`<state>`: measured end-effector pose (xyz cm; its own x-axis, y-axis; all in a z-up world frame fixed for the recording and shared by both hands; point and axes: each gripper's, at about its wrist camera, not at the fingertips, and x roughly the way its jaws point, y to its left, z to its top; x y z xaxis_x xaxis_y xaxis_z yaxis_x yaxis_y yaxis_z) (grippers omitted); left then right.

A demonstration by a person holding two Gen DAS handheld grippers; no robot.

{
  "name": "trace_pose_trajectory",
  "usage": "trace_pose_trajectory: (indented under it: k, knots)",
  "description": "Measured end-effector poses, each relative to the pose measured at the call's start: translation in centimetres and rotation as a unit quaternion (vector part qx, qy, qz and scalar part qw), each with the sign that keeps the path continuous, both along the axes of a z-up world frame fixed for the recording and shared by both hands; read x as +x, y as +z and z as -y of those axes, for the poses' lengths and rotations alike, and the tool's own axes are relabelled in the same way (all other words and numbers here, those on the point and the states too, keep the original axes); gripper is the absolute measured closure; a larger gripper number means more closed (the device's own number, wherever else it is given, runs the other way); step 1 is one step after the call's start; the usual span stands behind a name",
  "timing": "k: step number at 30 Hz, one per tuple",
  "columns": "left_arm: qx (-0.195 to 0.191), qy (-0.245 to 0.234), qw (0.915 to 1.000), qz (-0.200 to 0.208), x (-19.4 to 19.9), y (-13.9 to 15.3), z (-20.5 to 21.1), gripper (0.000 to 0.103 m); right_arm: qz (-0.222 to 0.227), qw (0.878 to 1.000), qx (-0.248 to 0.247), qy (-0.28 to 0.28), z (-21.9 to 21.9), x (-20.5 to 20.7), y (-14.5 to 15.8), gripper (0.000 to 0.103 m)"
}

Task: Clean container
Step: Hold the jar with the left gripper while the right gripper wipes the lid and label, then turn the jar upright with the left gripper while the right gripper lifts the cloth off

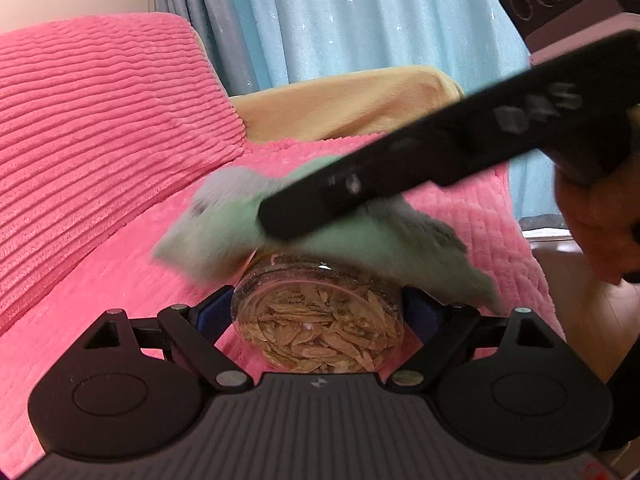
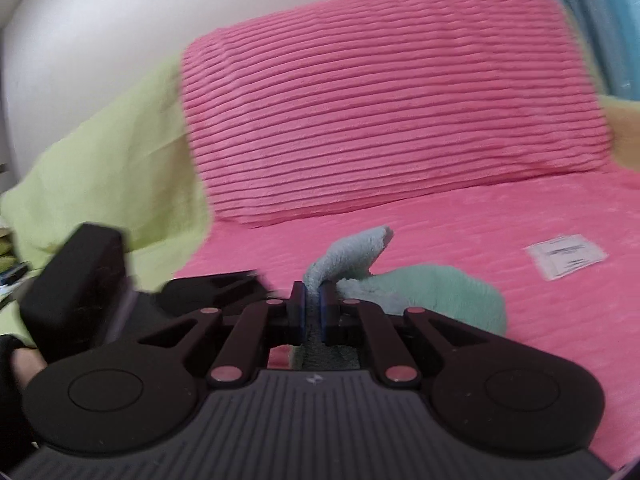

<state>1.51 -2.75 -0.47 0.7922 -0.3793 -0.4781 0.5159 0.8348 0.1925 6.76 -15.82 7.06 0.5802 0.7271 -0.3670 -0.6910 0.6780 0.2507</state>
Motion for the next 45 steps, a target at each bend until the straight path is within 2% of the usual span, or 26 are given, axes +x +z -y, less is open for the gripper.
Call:
trace_pose_trajectory:
  k: [2,4,6,12,16,19,27,35,44,45]
  knots:
    - [0.0,0.0,1.0,0.001,-0.1,-0.1,0.0,0.015,-0.007,0.999,0.008,-0.033,0.9,0.7,-0.2,0.099]
    - [0.0,0.001,1.0,0.001,0.0,-0.1,0.1,0.015,-0.024,0.999,0.028,-0.04,1.7,1.4,-0.4,0.099]
    - [-0.001,-0.021,0.9998,0.002,0.2,-0.6,-2.5,0.015,-0.026,0.998,0.032,-0.043,1.6,1.3,-0.4,0.099]
    - [-0.014,-0.016,0.9997,-0.012,0.4,-0.5,-2.7,0.015,-0.02,0.999,0.027,-0.043,1.0,0.8,-0.4,0.099]
    - [-0.05,-0.008,0.9978,-0.043,1.5,-0.5,-3.3,0.014,-0.02,0.998,0.028,-0.045,1.3,0.7,-0.6,0.099]
    - [-0.063,-0.004,0.9961,-0.061,1.8,-0.8,-3.7,0.014,-0.021,0.998,0.028,-0.046,1.3,0.7,-0.6,0.099]
    - [-0.071,-0.003,0.9952,-0.067,2.0,-0.7,-3.8,0.014,-0.019,0.998,0.025,-0.05,0.9,0.4,-0.5,0.099]
    - [-0.133,0.004,0.9863,-0.097,2.9,-0.5,-5.1,0.013,-0.019,0.998,0.023,-0.051,0.7,0.2,-0.5,0.099]
    - [-0.143,0.007,0.9842,-0.104,3.0,-0.5,-5.2,0.013,-0.019,0.998,0.024,-0.048,0.9,0.5,-0.5,0.099]
    - [-0.144,0.007,0.9841,-0.104,3.0,-0.5,-5.2,0.013,-0.021,0.999,0.024,-0.035,2.2,1.6,-0.5,0.099]
